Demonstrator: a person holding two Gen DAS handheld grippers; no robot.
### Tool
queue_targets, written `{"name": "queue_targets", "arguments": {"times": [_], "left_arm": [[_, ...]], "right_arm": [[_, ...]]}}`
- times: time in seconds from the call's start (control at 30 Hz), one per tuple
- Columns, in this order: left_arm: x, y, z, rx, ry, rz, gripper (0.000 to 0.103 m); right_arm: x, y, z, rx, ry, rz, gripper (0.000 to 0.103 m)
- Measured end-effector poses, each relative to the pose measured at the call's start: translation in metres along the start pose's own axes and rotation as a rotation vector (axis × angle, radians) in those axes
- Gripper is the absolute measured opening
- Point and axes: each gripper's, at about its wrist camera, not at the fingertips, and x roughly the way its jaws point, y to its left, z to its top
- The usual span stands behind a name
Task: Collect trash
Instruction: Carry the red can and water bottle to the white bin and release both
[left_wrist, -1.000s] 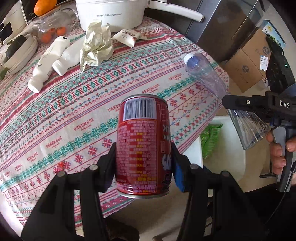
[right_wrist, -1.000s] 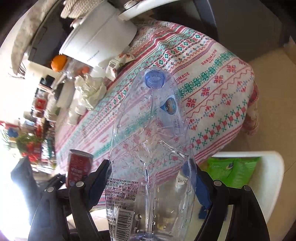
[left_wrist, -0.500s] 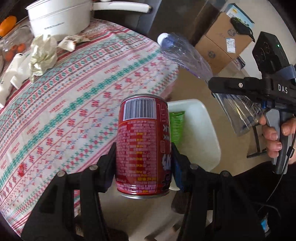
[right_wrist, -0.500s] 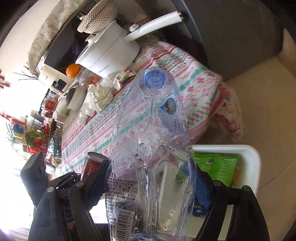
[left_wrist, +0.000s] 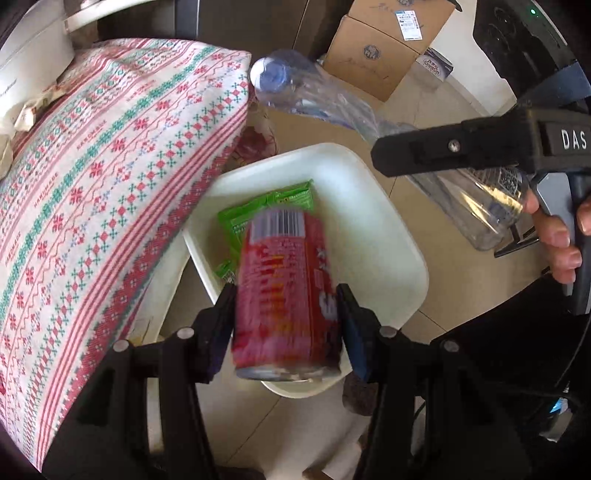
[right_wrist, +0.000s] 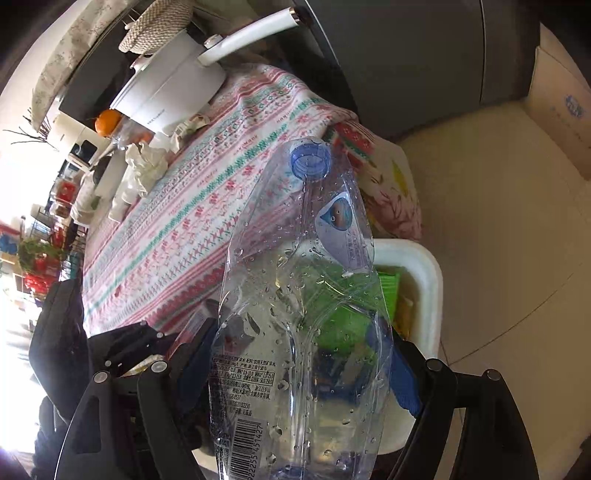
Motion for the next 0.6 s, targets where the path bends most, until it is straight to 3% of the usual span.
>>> {"name": "queue_targets", "arguments": {"times": [0.1, 0.6], "left_arm": [[-0.004, -0.004, 0.000, 0.009, -0.021, 0.023, 0.074], [-0.032, 0.030, -0.022, -0.042, -0.041, 0.118, 0.075]], "right_arm": [[-0.002, -0.004, -0.002, 0.000, 0.003, -0.004, 0.083], [0.017, -0.001, -0.017, -0.045, 0.067, -0.057, 0.083]]}}
